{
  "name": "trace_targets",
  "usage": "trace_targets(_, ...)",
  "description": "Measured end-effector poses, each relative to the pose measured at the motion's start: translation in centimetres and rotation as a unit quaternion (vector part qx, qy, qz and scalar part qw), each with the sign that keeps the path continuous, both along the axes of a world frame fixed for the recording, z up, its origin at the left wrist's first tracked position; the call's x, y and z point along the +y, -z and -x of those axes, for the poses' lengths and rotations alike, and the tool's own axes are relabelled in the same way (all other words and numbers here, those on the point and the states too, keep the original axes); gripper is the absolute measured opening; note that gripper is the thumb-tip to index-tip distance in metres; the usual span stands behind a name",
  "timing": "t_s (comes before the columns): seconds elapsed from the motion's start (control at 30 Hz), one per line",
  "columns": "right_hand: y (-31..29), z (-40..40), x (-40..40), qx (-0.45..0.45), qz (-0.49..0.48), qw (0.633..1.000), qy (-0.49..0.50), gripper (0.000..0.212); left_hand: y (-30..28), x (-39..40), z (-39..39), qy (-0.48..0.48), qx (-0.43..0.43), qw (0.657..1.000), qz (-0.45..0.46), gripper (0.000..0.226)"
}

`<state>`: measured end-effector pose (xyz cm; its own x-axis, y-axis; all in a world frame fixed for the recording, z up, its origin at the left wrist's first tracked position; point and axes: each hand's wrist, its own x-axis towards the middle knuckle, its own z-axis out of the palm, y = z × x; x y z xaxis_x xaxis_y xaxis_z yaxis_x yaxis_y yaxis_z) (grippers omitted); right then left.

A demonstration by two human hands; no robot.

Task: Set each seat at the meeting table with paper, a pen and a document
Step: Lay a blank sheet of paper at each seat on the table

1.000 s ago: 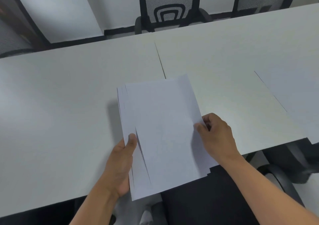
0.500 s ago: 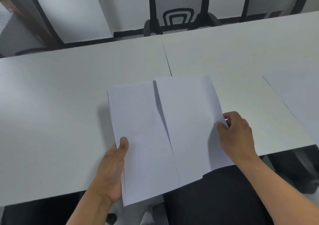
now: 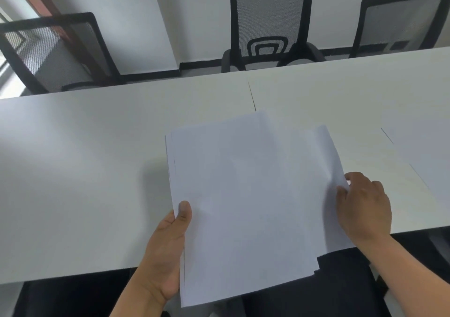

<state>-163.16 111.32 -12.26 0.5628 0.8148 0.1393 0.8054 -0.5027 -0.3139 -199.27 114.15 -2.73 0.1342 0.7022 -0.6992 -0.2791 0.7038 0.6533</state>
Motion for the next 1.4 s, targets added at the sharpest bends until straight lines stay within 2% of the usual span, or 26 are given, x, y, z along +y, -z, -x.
trace_targets(0.23,0.4,-0.1,-0.4,-0.020,0.018,1.000,0.001,0.034,-0.9,-0.1,0.6,-0.006,-0.012,1.000,-0.015,0.046)
trace_targets(0.47,-0.8,1.6,0.3,0.002,0.022,0.996,0.081,0.051,-0.3,-0.1,1.1,0.001,-0.017,1.000,-0.019,0.045)
trace_targets(0.53,-3.8,4.0,1.5,0.122,-0.002,0.991,0.048,0.033,0.1,0.0,1.6,0.009,-0.015,1.000,-0.019,0.047)
trace_targets(0.57,-5.6,5.6,2.0,0.218,-0.010,0.975,0.034,0.020,0.2,0.1,2.0,0.010,-0.013,1.000,-0.018,0.048)
trace_targets(0.6,-7.1,7.3,2.4,0.320,-0.007,0.947,0.022,0.020,0.3,0.2,2.3,0.008,-0.011,1.000,-0.017,0.048)
trace_targets(0.67,-9.4,10.6,2.7,0.473,0.014,0.881,-0.007,0.049,0.3,0.5,3.4,0.007,-0.013,1.000,-0.014,0.049)
trace_targets(0.73,-11.0,13.8,2.4,0.532,0.014,0.846,-0.032,0.067,-0.1,0.7,4.6,0.004,-0.010,1.000,-0.012,0.048)
trace_targets(0.83,-13.6,17.4,2.2,0.532,-0.041,0.845,-0.011,0.060,-1.4,1.0,6.9,0.001,-0.013,1.000,-0.014,0.047)
trace_targets(0.93,-15.4,19.7,2.1,0.511,-0.058,0.857,-0.039,0.055,-3.2,1.1,8.9,-0.005,-0.013,1.000,-0.023,0.047)
trace_targets(1.07,-17.3,22.7,2.2,0.445,-0.040,0.893,-0.050,0.016,-5.9,0.8,11.8,-0.014,-0.019,0.999,-0.041,0.045)
trace_targets(1.4,-19.1,27.7,0.3,0.452,-0.030,0.886,-0.099,0.016,-9.7,-3.4,17.2,-0.059,0.011,0.997,-0.056,0.044)
